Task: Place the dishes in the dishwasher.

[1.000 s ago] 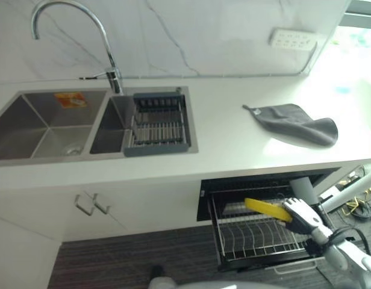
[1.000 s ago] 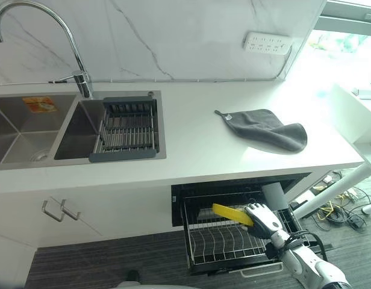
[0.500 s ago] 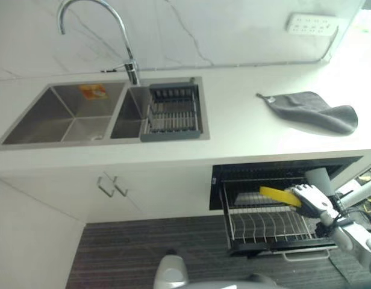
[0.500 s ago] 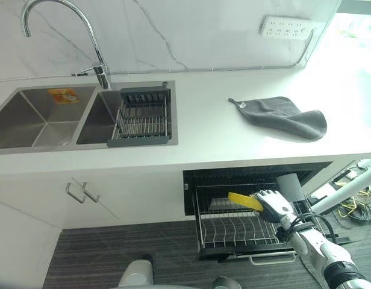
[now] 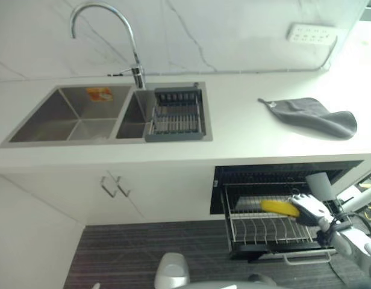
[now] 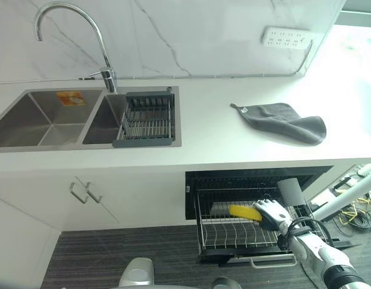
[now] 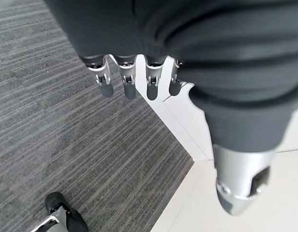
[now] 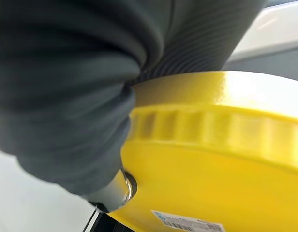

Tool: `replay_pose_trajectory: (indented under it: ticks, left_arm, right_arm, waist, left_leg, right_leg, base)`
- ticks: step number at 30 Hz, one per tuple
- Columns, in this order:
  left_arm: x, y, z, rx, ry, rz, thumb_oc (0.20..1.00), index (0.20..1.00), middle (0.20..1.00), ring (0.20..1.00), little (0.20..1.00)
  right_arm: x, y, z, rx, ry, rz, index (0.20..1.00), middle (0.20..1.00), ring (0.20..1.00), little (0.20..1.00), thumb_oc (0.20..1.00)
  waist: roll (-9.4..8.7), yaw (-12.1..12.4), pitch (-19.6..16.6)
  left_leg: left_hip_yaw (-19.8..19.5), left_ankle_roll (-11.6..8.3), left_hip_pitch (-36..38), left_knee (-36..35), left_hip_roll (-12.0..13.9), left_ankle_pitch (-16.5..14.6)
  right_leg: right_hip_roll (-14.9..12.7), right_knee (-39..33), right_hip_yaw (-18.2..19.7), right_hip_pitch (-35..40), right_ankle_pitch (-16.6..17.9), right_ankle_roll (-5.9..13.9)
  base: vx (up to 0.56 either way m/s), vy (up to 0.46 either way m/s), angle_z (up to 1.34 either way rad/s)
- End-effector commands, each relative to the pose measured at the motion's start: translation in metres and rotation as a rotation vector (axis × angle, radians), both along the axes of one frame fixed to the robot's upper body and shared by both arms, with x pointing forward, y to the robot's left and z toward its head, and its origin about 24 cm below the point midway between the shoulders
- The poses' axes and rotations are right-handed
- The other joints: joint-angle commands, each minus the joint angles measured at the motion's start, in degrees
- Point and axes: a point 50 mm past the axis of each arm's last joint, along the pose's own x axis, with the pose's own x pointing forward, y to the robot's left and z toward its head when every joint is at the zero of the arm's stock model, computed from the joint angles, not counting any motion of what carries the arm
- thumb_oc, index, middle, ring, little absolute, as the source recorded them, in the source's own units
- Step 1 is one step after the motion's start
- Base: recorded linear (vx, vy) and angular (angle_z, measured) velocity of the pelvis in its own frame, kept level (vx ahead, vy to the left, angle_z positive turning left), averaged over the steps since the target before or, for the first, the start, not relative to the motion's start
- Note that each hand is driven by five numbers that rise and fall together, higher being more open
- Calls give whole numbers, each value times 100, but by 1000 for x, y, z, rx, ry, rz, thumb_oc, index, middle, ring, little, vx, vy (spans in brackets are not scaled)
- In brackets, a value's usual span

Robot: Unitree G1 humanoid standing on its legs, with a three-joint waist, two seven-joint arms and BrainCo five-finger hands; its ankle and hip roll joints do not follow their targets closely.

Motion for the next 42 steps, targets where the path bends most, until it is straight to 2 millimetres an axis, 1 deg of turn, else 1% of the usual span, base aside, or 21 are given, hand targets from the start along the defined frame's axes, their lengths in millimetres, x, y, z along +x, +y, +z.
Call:
replay_pose_trajectory:
  ticks: [1, 4, 6, 7, 9, 10, 11, 12, 13, 16, 24, 25, 27, 30, 33, 35, 37, 38, 40, 41, 42]
  left_arm:
    - [3, 21, 14, 95, 48, -122, 1000, 1000, 1000, 1000, 1000]
    - [18, 29, 22, 115, 10, -171, 1000, 1000, 1000, 1000, 1000]
    - [45, 34, 30, 129, -61, -213, 1000, 1000, 1000, 1000, 1000]
    - [49, 35, 31, 127, -76, -220, 1000, 1000, 1000, 1000, 1000]
    - [63, 36, 35, 119, -133, -237, 1000, 1000, 1000, 1000, 1000]
    - [73, 36, 38, 113, -175, -243, 1000, 1000, 1000, 1000, 1000]
    - [79, 34, 39, 107, -204, -248, 1000, 1000, 1000, 1000, 1000]
    - [82, 33, 40, 104, -217, -250, 1000, 1000, 1000, 1000, 1000]
    - [88, 30, 42, 102, -239, -265, 1000, 1000, 1000, 1000, 1000]
    - [89, 28, 43, 100, -248, -271, 1000, 1000, 1000, 1000, 1000]
    - [97, 30, 48, 102, -291, -272, 1000, 1000, 1000, 1000, 1000]
    - [97, 30, 49, 102, -292, -272, 1000, 1000, 1000, 1000, 1000]
    - [103, 32, 51, 106, -321, -276, 1000, 1000, 1000, 1000, 1000]
    - [107, 31, 52, 100, -351, -276, 1000, 1000, 1000, 1000, 1000]
    - [111, 28, 51, 90, -375, -284, 1000, 1000, 1000, 1000, 1000]
    - [115, 27, 52, 85, -402, -286, 1000, 1000, 1000, 1000, 1000]
    - [118, 27, 54, 81, -428, -290, 1000, 1000, 1000, 1000, 1000]
    - [120, 27, 55, 80, -436, -290, 1000, 1000, 1000, 1000, 1000]
    - [126, 30, 59, 86, -461, -293, 1000, 1000, 1000, 1000, 1000]
    - [126, 30, 59, 87, -462, -293, 1000, 1000, 1000, 1000, 1000]
    - [127, 31, 60, 91, -471, -293, 1000, 1000, 1000, 1000, 1000]
  right_arm:
    - [35, 4, 27, 40, -165, -28, 200, 200, 200, 200, 200]
    - [47, 7, 30, 55, -204, -55, 200, 200, 200, 200, 200]
    - [66, 14, 38, 44, -263, -68, 200, 200, 200, 200, 200]
    - [71, 15, 41, 38, -276, -66, 200, 200, 200, 200, 200]
    - [86, 15, 56, 21, -332, -64, 200, 200, 200, 200, 200]
    - [96, 13, 68, 12, -372, -71, 200, 200, 200, 200, 200]
    - [102, 11, 78, 0, -398, -74, 200, 200, 200, 200, 200]
    - [105, 10, 83, -8, -412, -76, 200, 200, 200, 200, 200]
    - [112, 5, 97, -20, -448, -94, 200, 200, 200, 200, 200]
    - [116, -1, 107, -35, -471, -108, 200, 200, 200, 200, 200]
    - [128, -14, 145, -97, -554, -145, 200, 200, 200, 200, 200]
    - [128, -15, 145, -99, -557, -148, 200, 200, 200, 200, 200]
    - [133, -23, 163, -129, -621, -193, 200, 200, 200, 200, 200]
    - [136, -29, 180, -184, -687, -217, 200, 200, 200, 200, 200]
    - [139, -30, 194, -241, -733, -205, 200, 200, 200, 200, 200]
    - [141, -30, 208, -260, -755, -201, 200, 200, 200, 200, 200]
    - [144, -31, 226, -283, -781, -207, 200, 200, 200, 200, 200]
    - [145, -31, 231, -289, -789, -210, 200, 200, 200, 200, 200]
    - [147, -32, 250, -302, -811, -228, 200, 200, 200, 200, 200]
    - [147, -32, 250, -302, -812, -229, 200, 200, 200, 200, 200]
    - [147, -33, 258, -308, -816, -237, 200, 200, 200, 200, 200]
  waist:
    - [-153, 285, 137]
    - [-132, 386, 336]
    - [-82, 439, 551]
    - [-69, 443, 597]
    - [-27, 441, 732]
    - [-1, 431, 827]
    - [11, 420, 881]
    - [20, 416, 906]
    - [21, 416, 952]
    - [27, 445, 974]
    - [13, 466, 1029]
    - [12, 467, 1030]
    - [13, 476, 1086]
    - [35, 468, 1124]
    - [51, 466, 1181]
    - [49, 462, 1222]
    - [46, 461, 1240]
    - [39, 461, 1240]
    - [7, 476, 1240]
    - [5, 476, 1240]
    - [-17, 482, 1240]
  left_leg:
    - [-126, 369, -707, 693, -351, 435]
    - [-176, 430, -965, 847, -351, 428]
    - [-255, 548, -1548, 1169, -369, 266]
    - [-261, 560, -1644, 1211, -371, 254]
    - [-270, 608, -1952, 1331, -369, 229]
    - [-268, 651, -2124, 1385, -377, 219]
    - [-255, 683, -2252, 1431, -383, 205]
    - [-256, 697, -2316, 1448, -389, 206]
    - [-247, 732, -2434, 1459, -382, 221]
    - [-223, 766, -2457, 1452, -374, 195]
    - [-224, 807, -2493, 1281, -440, 166]
    - [-224, 807, -2494, 1278, -441, 166]
    - [-225, 824, -2565, 1258, -470, 148]
    - [-222, 821, -2642, 1235, -502, 129]
    - [-222, 815, -2709, 1206, -533, 124]
    - [-219, 814, -2791, 1197, -549, 122]
    - [-220, 805, -2892, 1138, -570, 137]
    - [-224, 800, -2939, 1118, -575, 141]
    - [-243, 781, -3094, 1032, -582, 170]
    - [-244, 781, -3100, 1025, -582, 172]
    - [-248, 770, -3152, 960, -581, 198]
  right_leg:
    - [507, -310, -193, -124, 527, -574]
    - [521, -183, -142, -365, 652, -544]
    - [446, 226, -72, -1063, 761, -549]
    - [430, 294, -61, -1195, 775, -548]
    - [360, 529, -34, -1636, 792, -543]
    - [329, 665, -2, -1903, 803, -542]
    - [306, 754, 25, -2087, 806, -543]
    - [297, 801, 44, -2184, 815, -540]
    - [269, 910, 80, -2403, 848, -534]
    - [238, 996, 105, -2526, 843, -527]
    - [202, 1062, 113, -2803, 833, -521]
    - [202, 1062, 113, -2806, 833, -521]
    - [185, 1097, 99, -2928, 815, -531]
    - [170, 1091, 89, -3025, 784, -540]
    - [144, 1085, 69, -3120, 771, -544]
    - [125, 1085, 65, -3215, 769, -540]
    - [125, 1062, 90, -3343, 762, -539]
    - [130, 1049, 93, -3395, 764, -538]
    - [143, 989, 96, -3554, 770, -526]
    - [145, 983, 96, -3561, 771, -526]
    - [163, 933, 93, -3614, 776, -525]
  base:
    - [72, -130, 4]
    - [-41, -149, 7]
    - [-255, -146, 8]
    - [-320, -73, -1]
    - [-334, -15, -10]
    - [-379, 14, -6]
    - [-308, 18, 0]
    - [-244, 13, -1]
    - [-146, 5, 0]
    - [-77, -2, -2]
    - [-63, 11, -9]
    - [-78, -15, 0]
    - [-118, -8, 0]
    - [-114, 21, 11]
    - [-90, 27, 3]
    - [-122, 29, -4]
    - [-128, 27, -2]
    - [-141, 6, -6]
    - [-135, -15, -5]
    - [-103, -32, 3]
    - [-101, -38, 5]
